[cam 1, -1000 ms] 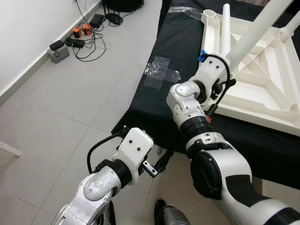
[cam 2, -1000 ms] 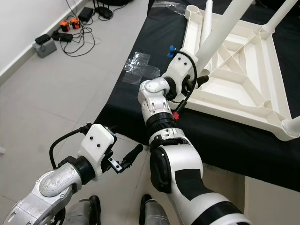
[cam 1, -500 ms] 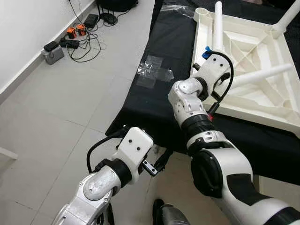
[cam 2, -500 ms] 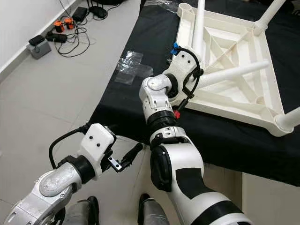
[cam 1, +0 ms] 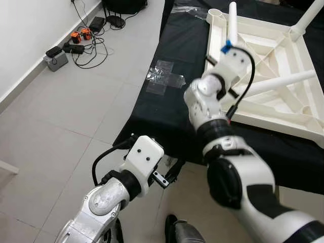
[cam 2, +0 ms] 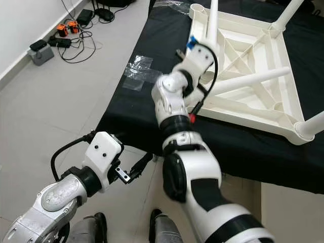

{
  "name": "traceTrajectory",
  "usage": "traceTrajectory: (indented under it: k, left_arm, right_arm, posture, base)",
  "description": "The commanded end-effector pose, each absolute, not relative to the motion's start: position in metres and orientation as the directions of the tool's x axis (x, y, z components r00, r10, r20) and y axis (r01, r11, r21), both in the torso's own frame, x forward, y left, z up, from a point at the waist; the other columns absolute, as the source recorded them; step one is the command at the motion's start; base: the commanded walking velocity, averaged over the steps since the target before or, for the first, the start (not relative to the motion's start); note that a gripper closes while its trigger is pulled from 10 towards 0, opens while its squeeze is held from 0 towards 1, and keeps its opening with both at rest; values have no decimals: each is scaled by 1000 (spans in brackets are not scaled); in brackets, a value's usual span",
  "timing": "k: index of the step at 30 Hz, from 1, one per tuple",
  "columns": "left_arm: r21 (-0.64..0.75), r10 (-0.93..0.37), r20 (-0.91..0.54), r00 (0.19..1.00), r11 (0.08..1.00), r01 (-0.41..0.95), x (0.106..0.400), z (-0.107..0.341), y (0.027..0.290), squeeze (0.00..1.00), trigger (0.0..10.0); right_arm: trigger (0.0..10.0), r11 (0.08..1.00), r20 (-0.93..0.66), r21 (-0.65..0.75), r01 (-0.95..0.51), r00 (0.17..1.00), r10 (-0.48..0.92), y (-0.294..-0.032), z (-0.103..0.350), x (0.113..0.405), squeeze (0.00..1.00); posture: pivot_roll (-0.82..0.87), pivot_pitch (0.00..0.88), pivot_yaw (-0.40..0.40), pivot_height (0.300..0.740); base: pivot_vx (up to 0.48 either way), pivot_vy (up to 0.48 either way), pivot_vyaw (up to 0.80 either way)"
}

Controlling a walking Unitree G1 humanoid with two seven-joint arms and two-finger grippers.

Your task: Building children table

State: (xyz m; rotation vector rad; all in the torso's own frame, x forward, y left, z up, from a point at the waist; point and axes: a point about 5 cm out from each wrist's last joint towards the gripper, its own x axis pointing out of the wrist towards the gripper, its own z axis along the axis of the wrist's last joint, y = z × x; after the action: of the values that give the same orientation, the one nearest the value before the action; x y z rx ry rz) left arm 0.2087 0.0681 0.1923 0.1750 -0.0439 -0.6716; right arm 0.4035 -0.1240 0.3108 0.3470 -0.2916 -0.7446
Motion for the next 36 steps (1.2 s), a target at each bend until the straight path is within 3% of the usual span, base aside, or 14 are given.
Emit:
traceTrajectory:
  k: [1, 2, 4, 5, 7, 8, 9, 15, 22, 31, 36]
  left_arm:
    - [181, -618, -22, 786, 771, 611, 209, 190, 68, 0, 10000]
    - [181, -618, -22, 786, 771, 611, 209, 190, 68, 0, 10000]
    - [186, -591, 3, 807, 793, 580, 213, 193, 70, 0, 10000]
    - [186, -591, 3, 807, 793, 580, 213, 193, 70, 0, 10000]
    - [200, -555, 35, 831, 819, 538, 218, 196, 72, 0, 10000]
    - [200, -555, 35, 831, 819, 538, 218, 196, 72, 0, 10000]
    - [202, -532, 53, 845, 834, 513, 221, 199, 75, 0, 10000]
    - [207, -479, 82, 874, 866, 455, 226, 203, 81, 0, 10000]
    - [217, -384, 158, 910, 912, 348, 241, 218, 93, 0, 10000]
    - [186, -299, 213, 930, 947, 262, 254, 234, 103, 0, 10000]
    - [154, -263, 248, 933, 961, 230, 259, 246, 110, 0, 10000]
  right_arm:
    - [10000, 700, 148, 455, 550, 729, -668, -127, 321, 405, 0]
    - [10000, 700, 148, 455, 550, 729, -668, -127, 321, 405, 0]
    - [10000, 824, 365, 438, 359, 766, -528, -131, 349, 403, 0]
    - [10000, 824, 365, 438, 359, 766, -528, -131, 349, 403, 0]
    - [10000, 929, 545, 365, 58, 795, -265, -120, 359, 396, 0]
    - [10000, 929, 545, 365, 58, 795, -265, -120, 359, 396, 0]
    - [10000, 938, 567, 344, -38, 805, -176, -116, 356, 394, 0]
    - [10000, 958, 536, 282, -48, 836, -116, -120, 336, 392, 0]
    - [10000, 981, 391, 193, -14, 918, -64, -143, 280, 385, 0]
    - [10000, 972, 327, 230, -48, 944, -31, -149, 275, 386, 0]
    - [10000, 967, 278, 240, -79, 961, 9, -141, 279, 389, 0]
  posture:
    - [68, 220, -100, 740]
    - [68, 220, -100, 740]
    - [63, 206, -99, 740]
    - [63, 206, -99, 740]
    - [63, 190, -97, 740]
    - [63, 190, -97, 740]
    - [65, 185, -98, 740]
    - [60, 173, -92, 740]
    - [57, 140, -82, 740]
    - [61, 128, -84, 740]
    - [60, 125, -87, 740]
  base:
    - [0, 0, 0]
    - [0, 0, 0]
    - [0, 0, 0]
    - [0, 0, 0]
    - [0, 0, 0]
    - [0, 0, 0]
    - [0, 0, -400]
    - [0, 0, -727]
    - [0, 0, -789]
    - [0, 0, -792]
    - [0, 0, 0]
